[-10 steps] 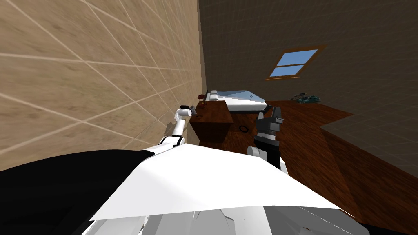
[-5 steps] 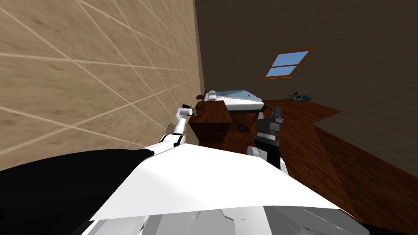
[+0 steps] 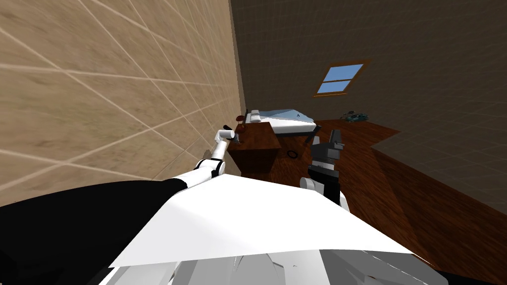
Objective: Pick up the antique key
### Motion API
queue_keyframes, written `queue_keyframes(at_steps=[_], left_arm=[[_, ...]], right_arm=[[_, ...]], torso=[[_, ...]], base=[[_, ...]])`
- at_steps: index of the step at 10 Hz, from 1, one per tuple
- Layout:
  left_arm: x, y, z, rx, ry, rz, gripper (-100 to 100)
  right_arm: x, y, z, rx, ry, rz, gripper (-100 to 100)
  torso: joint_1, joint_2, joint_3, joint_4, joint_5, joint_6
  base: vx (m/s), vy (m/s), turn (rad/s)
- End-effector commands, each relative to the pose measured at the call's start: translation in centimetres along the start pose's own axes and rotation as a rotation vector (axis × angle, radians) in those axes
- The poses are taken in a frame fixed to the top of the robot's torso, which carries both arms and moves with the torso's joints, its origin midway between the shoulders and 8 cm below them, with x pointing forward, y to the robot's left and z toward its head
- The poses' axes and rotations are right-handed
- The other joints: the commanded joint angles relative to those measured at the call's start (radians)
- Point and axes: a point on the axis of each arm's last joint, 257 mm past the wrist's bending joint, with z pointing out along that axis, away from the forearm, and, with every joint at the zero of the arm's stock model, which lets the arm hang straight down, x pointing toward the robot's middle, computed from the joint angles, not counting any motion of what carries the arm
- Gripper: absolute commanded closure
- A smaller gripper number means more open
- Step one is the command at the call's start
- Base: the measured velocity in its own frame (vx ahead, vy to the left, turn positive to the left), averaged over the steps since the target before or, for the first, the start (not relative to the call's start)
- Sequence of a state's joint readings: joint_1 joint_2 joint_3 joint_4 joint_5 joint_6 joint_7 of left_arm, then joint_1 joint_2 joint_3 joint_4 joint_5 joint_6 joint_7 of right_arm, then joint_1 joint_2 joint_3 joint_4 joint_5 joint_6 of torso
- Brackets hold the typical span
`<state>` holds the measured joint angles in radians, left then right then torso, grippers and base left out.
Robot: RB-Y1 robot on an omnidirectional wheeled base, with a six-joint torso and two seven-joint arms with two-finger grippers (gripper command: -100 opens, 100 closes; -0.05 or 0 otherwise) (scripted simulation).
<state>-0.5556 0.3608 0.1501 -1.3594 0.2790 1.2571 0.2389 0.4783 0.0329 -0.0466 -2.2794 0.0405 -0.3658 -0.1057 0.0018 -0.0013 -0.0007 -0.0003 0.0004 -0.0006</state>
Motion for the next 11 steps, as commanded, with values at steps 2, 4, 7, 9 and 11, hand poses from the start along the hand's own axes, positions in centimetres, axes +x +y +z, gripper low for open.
queue_keyframes(at_steps=[2, 4, 7, 9, 11], left_arm=[[0.0, 1.6, 0.4, -0.091, -0.019, 0.006, -100], [-0.1, 2.6, 0.4, -0.146, -0.033, 0.009, -100], [-0.5, 3.9, 0.2, -0.231, -0.057, 0.014, -100], [-1.0, 4.8, -0.1, -0.292, -0.077, 0.015, -100], [-1.6, 5.5, -0.3, -0.337, -0.095, 0.014, -100]], right_arm=[[0.0, 0.0, 0.0, 0.0, 0.0, 0.0, 0], [0.0, 0.0, 0.0, 0.0, 0.0, 0.0, 0], [0.0, 0.0, 0.0, 0.0, 0.0, 0.0, 0], [0.0, 0.0, 0.0, 0.0, 0.0, 0.0, 0], [0.0, 0.0, 0.0, 0.0, 0.0, 0.0, 0]], torso=[[0.0, 0.0, 0.0, 0.0, 0.0, 0.0], [0.0, 0.0, 0.0, 0.0, 0.0, -0.001], [0.0, 0.0, 0.0, 0.0, 0.0, -0.001], [0.0, 0.0, 0.0, 0.0, 0.0, 0.0], [0.0, 0.0, 0.0, 0.0, 0.0, -0.001]], base=[[0.011, 0.027, -0.095], [0.011, 0.027, -0.056], [0.012, 0.031, -0.083], [0.017, 0.03, -0.088], [0.01, 0.025, -0.052]])
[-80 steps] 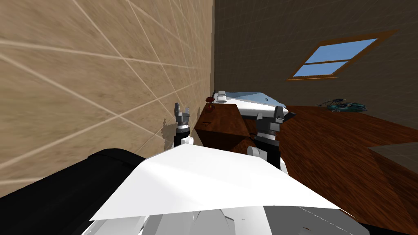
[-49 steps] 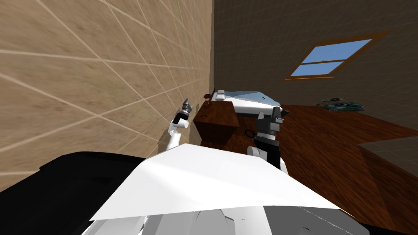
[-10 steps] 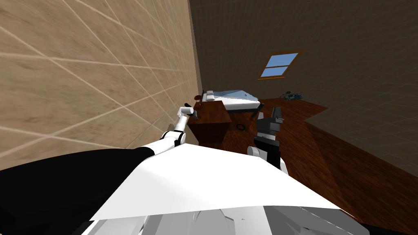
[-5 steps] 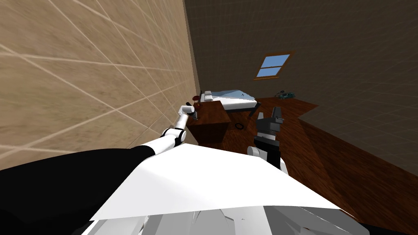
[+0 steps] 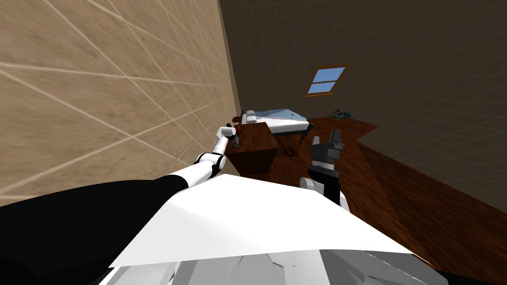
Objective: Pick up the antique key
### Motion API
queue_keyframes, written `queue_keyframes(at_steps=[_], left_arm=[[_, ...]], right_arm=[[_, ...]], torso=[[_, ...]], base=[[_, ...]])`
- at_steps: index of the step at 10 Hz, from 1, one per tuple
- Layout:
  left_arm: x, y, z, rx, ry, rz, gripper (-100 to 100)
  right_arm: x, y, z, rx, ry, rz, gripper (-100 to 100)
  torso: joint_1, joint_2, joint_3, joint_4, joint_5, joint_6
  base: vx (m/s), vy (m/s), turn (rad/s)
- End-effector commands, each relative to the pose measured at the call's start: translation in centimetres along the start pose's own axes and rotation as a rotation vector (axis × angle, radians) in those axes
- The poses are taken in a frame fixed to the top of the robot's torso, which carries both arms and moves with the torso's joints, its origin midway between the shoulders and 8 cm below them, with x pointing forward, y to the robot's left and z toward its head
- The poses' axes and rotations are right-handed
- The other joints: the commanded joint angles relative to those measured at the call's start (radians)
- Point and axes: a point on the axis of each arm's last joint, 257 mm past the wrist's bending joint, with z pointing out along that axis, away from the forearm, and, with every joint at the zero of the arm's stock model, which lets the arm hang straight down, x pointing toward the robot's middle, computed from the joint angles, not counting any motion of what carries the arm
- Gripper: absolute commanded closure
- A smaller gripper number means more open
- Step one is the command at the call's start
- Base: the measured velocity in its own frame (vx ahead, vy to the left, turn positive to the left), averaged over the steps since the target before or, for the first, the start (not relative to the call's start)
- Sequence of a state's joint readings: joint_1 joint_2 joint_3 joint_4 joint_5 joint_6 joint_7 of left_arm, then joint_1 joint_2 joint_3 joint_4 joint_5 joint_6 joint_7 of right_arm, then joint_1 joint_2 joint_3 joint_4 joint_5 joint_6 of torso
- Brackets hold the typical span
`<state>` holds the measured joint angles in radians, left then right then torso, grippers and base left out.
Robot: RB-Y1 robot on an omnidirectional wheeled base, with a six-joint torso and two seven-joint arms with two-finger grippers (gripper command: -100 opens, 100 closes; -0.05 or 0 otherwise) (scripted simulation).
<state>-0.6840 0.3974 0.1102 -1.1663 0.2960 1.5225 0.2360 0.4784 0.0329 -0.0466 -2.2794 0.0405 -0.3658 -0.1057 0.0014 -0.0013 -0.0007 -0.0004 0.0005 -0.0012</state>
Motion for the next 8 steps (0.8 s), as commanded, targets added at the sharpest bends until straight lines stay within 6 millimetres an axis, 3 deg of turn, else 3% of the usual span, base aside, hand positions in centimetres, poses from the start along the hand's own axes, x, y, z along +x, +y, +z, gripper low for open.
queue_keyframes(at_steps=[1, 2, 3, 7, 8], left_arm=[[0.0, 0.0, 0.0, 0.0, 0.0, 0.0, -100], [0.0, 0.1, 0.0, -0.005, -0.001, 0.0, 0], [-0.1, 0.5, 1.0, -0.003, -0.001, -0.001, -100], [-0.2, 0.8, 1.7, -0.005, -0.002, -0.002, -100], [-0.2, 0.8, 1.8, -0.003, -0.002, -0.002, 100]], right_arm=[[0.0, 0.0, 0.0, 0.0, 0.0, 0.0, 0], [0.0, 0.0, 0.0, 0.0, 0.0, 0.0, 0], [0.0, 0.0, 0.0, 0.0, 0.0, 0.0, 0], [0.0, 0.0, 0.0, 0.0, 0.0, 0.0, 0], [0.0, 0.0, 0.0, 0.0, 0.0, 0.0, 0]], torso=[[0.0, 0.0, 0.0, 0.0, 0.0, 0.0], [-0.001, 0.0, 0.0, 0.0, 0.0, 0.0], [-0.001, 0.001, 0.0, 0.0, 0.0, 0.0], [-0.001, -0.001, 0.0, 0.0, 0.0, 0.0], [-0.001, 0.0, 0.0, 0.0, 0.0, 0.0]], base=[[0.005, 0.01, -0.008], [0.0, 0.0, 0.0], [0.022, 0.005, -0.01], [0.021, 0.001, -0.005], [0.0, 0.0, 0.0]])
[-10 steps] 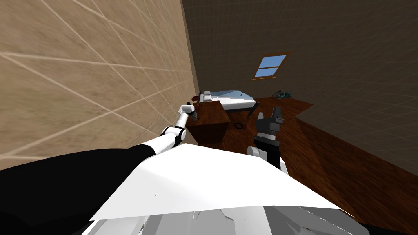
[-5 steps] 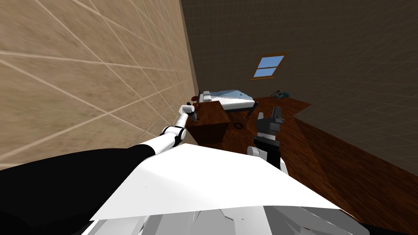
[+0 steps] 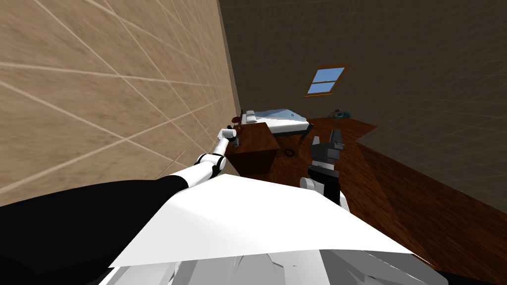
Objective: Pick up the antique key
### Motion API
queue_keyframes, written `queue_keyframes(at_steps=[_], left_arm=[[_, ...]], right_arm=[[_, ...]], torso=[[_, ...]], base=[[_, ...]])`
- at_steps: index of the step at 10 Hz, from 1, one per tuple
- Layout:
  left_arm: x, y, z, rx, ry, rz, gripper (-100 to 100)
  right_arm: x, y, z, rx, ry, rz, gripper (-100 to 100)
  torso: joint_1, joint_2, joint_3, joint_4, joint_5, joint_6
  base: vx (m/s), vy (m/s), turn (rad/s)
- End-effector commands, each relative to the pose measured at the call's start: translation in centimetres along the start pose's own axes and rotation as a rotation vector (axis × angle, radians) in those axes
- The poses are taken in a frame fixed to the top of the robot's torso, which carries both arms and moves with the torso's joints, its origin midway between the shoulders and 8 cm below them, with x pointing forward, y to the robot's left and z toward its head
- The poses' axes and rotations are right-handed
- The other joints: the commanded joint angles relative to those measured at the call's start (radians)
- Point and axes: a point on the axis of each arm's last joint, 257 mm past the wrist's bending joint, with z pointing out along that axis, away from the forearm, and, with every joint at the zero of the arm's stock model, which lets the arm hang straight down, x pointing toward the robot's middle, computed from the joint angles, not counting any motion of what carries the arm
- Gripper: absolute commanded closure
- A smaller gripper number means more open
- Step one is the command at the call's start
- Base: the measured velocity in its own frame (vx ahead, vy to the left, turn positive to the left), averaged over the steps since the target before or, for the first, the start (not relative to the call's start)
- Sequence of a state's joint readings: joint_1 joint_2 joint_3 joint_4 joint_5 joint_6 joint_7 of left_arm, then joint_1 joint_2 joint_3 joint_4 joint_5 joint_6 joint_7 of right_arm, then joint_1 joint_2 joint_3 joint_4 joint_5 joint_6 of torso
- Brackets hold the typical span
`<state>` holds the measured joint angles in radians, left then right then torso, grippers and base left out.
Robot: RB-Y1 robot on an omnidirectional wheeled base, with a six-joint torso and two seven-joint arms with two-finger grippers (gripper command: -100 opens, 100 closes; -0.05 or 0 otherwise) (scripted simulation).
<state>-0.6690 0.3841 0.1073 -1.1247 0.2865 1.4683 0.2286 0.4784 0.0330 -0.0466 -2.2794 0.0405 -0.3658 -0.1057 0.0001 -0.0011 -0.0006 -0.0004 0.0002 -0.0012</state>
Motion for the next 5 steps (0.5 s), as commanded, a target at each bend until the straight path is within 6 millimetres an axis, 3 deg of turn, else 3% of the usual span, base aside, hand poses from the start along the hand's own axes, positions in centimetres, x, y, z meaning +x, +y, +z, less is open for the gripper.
queue_keyframes(at_steps=[1, 4, 5], left_arm=[[0.0, 0.0, 0.0, 0.0, 0.0, 0.0, 100], [-0.01, 0.02, 0.0, -0.001, 0.0, 0.0, 100], [-0.01, 0.02, 0.0, -0.001, 0.0, 0.0, 0]], right_arm=[[0.0, 0.0, 0.0, 0.0, 0.0, 0.0, 0], [0.0, 0.0, 0.0, 0.0, 0.0, 0.0, 0], [0.0, 0.0, 0.0, 0.0, 0.0, 0.0, 0]], torso=[[0.0, 0.0, 0.0, 0.0, 0.0, 0.0], [0.0, -0.001, 0.0, 0.0, 0.0, 0.0], [0.0, -0.001, 0.0, 0.0, 0.0, 0.0]], base=[[0.0, 0.0, 0.0], [0.0, 0.0, 0.0], [0.0, 0.0, 0.0]])
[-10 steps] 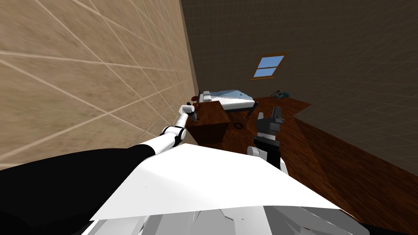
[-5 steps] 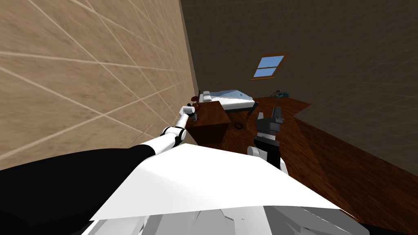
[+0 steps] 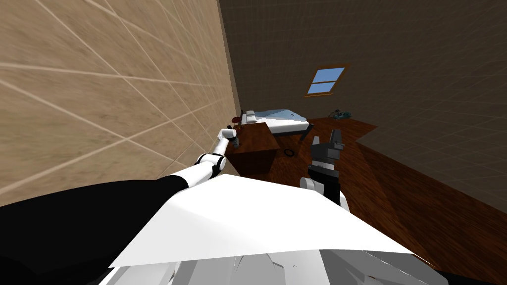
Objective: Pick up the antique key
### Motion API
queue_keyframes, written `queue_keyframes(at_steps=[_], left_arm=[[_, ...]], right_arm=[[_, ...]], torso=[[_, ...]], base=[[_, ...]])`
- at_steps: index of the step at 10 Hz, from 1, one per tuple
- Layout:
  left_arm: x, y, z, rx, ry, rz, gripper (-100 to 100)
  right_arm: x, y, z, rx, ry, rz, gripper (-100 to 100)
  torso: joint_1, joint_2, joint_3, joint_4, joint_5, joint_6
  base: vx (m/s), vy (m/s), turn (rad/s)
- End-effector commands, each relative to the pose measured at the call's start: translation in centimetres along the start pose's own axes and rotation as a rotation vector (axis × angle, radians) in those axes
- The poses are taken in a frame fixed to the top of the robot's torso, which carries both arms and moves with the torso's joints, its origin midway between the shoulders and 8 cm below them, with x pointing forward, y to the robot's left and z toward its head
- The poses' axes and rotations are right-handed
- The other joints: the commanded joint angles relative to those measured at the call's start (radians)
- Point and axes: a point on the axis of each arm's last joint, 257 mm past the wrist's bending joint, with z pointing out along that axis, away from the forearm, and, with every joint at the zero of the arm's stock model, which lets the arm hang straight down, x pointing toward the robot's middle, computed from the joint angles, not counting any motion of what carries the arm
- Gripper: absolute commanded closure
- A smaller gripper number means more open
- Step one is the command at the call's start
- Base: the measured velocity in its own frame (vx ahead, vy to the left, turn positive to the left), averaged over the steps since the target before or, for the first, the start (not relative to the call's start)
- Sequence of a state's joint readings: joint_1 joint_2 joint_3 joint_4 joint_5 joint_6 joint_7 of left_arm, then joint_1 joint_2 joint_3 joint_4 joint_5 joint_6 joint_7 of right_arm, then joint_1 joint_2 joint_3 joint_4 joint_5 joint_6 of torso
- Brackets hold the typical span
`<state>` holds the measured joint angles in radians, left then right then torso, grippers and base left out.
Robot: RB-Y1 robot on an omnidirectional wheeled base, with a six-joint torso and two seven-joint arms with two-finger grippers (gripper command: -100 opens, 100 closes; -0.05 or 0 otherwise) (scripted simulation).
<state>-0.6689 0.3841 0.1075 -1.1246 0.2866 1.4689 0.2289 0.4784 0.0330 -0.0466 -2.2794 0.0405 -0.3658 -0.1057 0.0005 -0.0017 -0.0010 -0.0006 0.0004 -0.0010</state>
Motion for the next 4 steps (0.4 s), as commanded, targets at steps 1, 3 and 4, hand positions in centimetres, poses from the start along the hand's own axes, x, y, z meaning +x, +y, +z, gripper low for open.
queue_keyframes(at_steps=[1, 3, 4], left_arm=[[0.06, -0.36, -0.92, 0.0, 0.0, 0.001, 100], [0.05, -0.52, -1.09, 0.003, 0.001, 0.001, 100], [0.02, -0.54, -1.18, 0.001, 0.001, 0.001, 0]], right_arm=[[0.0, 0.0, 0.0, 0.0, 0.0, 0.0, 0], [0.0, 0.0, 0.0, 0.0, 0.0, 0.0, 0], [0.0, 0.0, 0.0, 0.0, 0.0, 0.0, 0]], torso=[[0.0, 0.0, 0.0, 0.0, 0.0, 0.0], [-0.001, 0.002, 0.002, 0.001, 0.0, 0.0], [0.0, 0.002, 0.001, 0.0, 0.0, 0.0]], base=[[-0.021, -0.002, 0.01], [-0.023, -0.006, 0.005], [0.0, 0.0, 0.0]])
